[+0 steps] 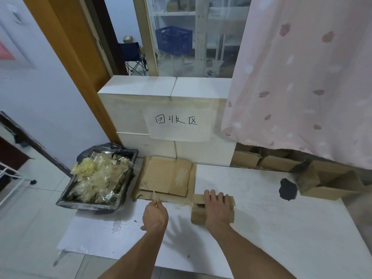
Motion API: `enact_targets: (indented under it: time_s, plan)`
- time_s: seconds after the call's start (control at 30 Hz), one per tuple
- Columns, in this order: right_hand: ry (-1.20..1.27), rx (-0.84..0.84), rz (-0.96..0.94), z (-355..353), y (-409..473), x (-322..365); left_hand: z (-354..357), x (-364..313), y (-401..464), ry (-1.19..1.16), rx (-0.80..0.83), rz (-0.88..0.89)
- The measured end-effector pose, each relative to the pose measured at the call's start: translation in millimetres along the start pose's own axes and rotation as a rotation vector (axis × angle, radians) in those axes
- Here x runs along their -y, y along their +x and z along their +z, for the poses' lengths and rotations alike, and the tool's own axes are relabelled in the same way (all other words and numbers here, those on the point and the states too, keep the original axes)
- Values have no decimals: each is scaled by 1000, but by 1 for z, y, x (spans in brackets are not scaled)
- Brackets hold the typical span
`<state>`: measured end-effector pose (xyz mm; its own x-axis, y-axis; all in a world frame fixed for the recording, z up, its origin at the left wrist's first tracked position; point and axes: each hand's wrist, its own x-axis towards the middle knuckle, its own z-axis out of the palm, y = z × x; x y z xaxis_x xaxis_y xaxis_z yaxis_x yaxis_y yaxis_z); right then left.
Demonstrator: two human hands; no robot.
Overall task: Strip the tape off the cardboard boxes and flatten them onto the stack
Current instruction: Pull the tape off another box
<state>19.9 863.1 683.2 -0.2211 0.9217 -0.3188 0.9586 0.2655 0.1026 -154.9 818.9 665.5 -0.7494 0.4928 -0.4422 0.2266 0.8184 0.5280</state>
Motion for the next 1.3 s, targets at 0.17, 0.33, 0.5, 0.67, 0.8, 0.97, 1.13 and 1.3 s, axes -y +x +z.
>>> enact_targets:
  time_s: [0.17,0.33,0.5,0.67,0.8,0.97,1.13,1.3]
  plan:
    - [-15,-5,-10,3,-1,7,-6,8,8,53,-8,11]
    - [-27,-16,-1,3,-1,10,-12,8,12,195,7,114]
    - [10,-68,-4,4,-4,7,-12,10,17,211,35,94]
    - [73,-119,-31,6,-6,5,-10,18,18,208,41,70]
    - [186,-180,-45,14,-11,1,-10,21,15,189,26,77]
    - [385,-199,-16,21,-15,-5,-13,2,7,138,-74,274]
    - [800,-132,38,26,-24,-4,-17,-31,5,112,-160,427]
    - [1056,-82,108,51,-45,-3,-12,-33,-8,185,-161,476]
